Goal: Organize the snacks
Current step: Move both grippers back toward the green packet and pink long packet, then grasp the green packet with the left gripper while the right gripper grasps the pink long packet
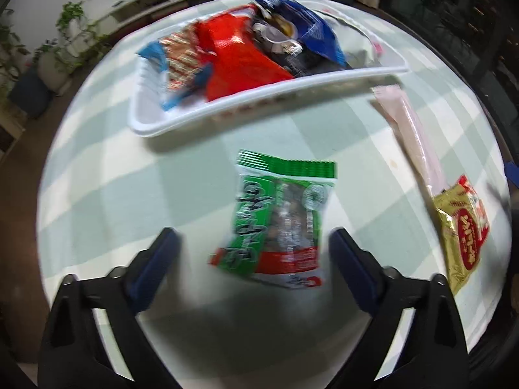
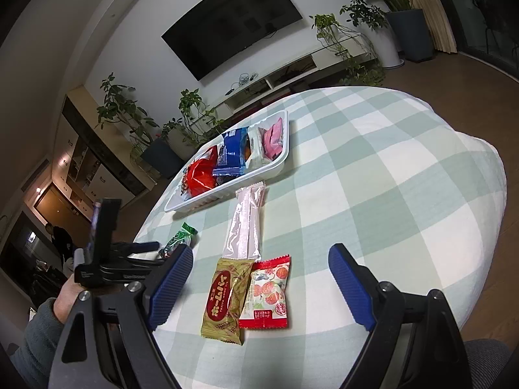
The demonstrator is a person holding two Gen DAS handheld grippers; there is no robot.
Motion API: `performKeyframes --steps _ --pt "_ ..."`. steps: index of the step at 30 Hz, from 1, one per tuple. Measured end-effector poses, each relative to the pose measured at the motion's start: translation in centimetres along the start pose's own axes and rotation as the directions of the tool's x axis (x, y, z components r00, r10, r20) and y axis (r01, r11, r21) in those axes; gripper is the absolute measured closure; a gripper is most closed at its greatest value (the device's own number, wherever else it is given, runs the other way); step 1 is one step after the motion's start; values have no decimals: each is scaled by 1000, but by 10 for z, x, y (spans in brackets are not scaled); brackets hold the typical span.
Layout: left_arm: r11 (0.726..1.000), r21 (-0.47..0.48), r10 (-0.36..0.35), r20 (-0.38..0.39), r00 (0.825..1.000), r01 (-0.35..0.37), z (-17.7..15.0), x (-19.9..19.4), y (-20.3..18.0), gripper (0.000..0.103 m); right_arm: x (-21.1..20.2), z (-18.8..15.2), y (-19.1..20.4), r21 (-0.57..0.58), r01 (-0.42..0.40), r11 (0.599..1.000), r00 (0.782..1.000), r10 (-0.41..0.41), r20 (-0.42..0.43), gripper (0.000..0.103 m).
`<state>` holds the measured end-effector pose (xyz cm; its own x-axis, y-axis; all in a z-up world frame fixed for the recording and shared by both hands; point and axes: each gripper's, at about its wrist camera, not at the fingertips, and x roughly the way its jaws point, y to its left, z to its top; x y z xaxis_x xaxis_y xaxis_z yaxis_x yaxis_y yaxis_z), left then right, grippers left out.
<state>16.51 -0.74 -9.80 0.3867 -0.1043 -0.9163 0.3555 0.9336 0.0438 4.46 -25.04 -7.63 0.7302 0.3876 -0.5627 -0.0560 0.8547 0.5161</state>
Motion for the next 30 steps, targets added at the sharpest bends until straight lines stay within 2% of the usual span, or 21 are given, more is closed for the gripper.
performKeyframes --steps 3,4,8,9,10,13,16,22,24,26,30 --pt "999 -14 -37 11 999 37 4 -1 2 45 1 -1 0 -3 0 1000 1000 0 -2 16" --pt "999 -11 -41 14 999 41 6 -1 2 50 1 0 0 -4 -1 1000 1000 1 -4 16" --pt "999 -11 -46 36 998 46 5 -3 3 61 2 -1 1 -15 0 1000 1000 0 -6 16" --pt "998 -18 -60 46 997 60 5 -4 5 70 3 -1 1 -18 3 1000 1000 -3 -5 16" --pt "997 -27 -66 58 996 68 4 -6 7 72 3 -1 2 -21 5 1000 1000 -6 -8 16" --pt "995 -47 -84 80 993 88 1 -10 8 74 6 0 5 -32 15 999 1000 -15 -19 17" --pt "986 -91 -128 115 985 138 -11 -17 15 76 9 3 9 -39 21 999 999 -23 -42 19" --pt "950 -187 -212 207 955 252 -46 -39 32 76 29 29 22 -82 92 992 986 -102 -133 21" --pt "940 -206 -226 225 948 273 -59 -44 34 77 48 36 33 -131 127 983 967 -153 -205 27" --pt "931 -218 -240 240 941 293 -73 -52 32 77 70 40 44 -176 145 974 944 -189 -269 28" --pt "914 -233 -265 274 924 331 -89 -66 34 77 108 41 59 -233 156 960 909 -232 -347 35"
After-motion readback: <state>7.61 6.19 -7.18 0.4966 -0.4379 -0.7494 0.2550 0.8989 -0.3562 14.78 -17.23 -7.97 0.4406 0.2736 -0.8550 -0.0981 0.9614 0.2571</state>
